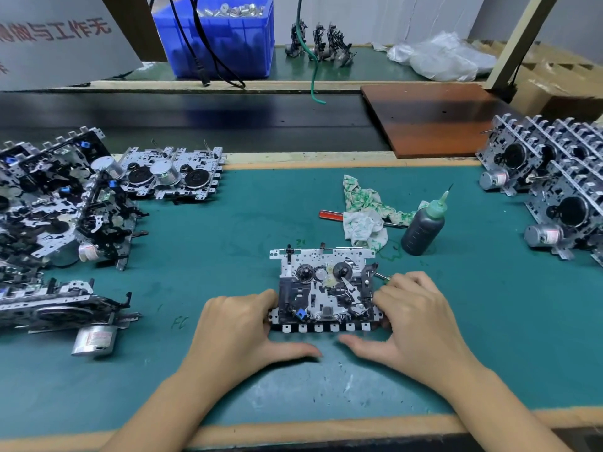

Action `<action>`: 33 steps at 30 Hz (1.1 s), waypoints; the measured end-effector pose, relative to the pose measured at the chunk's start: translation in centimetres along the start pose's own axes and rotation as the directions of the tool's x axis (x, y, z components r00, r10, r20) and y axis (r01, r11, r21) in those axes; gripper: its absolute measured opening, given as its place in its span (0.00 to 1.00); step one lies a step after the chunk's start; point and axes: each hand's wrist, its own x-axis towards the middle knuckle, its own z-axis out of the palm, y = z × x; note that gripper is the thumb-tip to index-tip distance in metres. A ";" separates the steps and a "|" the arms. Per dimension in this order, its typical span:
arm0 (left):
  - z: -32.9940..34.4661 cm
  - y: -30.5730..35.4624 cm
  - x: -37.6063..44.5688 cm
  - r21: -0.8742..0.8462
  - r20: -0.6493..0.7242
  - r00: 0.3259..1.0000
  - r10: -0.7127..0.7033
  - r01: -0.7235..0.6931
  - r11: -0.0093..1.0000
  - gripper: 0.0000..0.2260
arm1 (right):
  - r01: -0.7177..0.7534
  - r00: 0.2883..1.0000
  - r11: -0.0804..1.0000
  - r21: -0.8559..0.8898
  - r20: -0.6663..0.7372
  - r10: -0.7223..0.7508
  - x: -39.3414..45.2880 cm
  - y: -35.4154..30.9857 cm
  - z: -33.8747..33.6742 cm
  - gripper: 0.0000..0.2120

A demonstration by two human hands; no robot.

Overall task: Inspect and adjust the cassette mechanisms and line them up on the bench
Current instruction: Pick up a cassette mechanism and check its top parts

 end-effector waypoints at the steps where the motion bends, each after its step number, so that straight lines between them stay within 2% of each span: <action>1: 0.0 0.0 -0.1 -0.018 0.009 1.000 0.018 -0.018 1.000 0.29 | -0.009 1.000 1.000 -0.009 0.006 0.009 0.0 0.0 0.0 0.28; 5: 0.0 0.0 -0.4 -0.017 -0.012 0.996 0.092 -0.092 0.996 0.26 | -0.056 0.998 0.997 -0.045 -0.034 0.055 -0.1 -0.3 0.3 0.28; 10: 0.4 0.3 -0.3 0.007 -0.021 1.000 -0.009 0.010 1.000 0.27 | 0.031 0.999 0.999 0.032 0.022 -0.032 0.1 0.6 0.3 0.23; 20: 0.5 0.8 -0.7 0.048 -0.033 0.991 -0.131 0.132 0.990 0.29 | 0.073 0.993 0.996 0.048 0.085 -0.077 0.2 0.8 -0.1 0.25; 25: 0.6 1.4 -0.9 0.110 -0.069 0.982 -0.176 0.183 0.977 0.26 | 0.094 0.991 0.993 0.071 0.092 -0.100 0.2 0.4 -0.3 0.26; 28: 0.5 0.9 -0.8 0.095 -0.071 0.987 -0.142 0.148 0.984 0.26 | 0.093 0.993 0.993 0.078 0.071 -0.099 0.2 0.3 -0.3 0.24; 31: 0.2 0.0 -0.6 0.026 -0.011 0.998 -0.062 0.063 0.998 0.29 | 0.043 0.998 0.999 0.032 0.036 -0.045 0.2 -0.1 -0.2 0.22; 33: 0.2 -0.1 -0.4 0.014 -0.014 0.997 -0.071 0.071 0.997 0.28 | 0.028 0.999 0.999 0.024 0.031 -0.029 0.3 -0.2 -0.3 0.21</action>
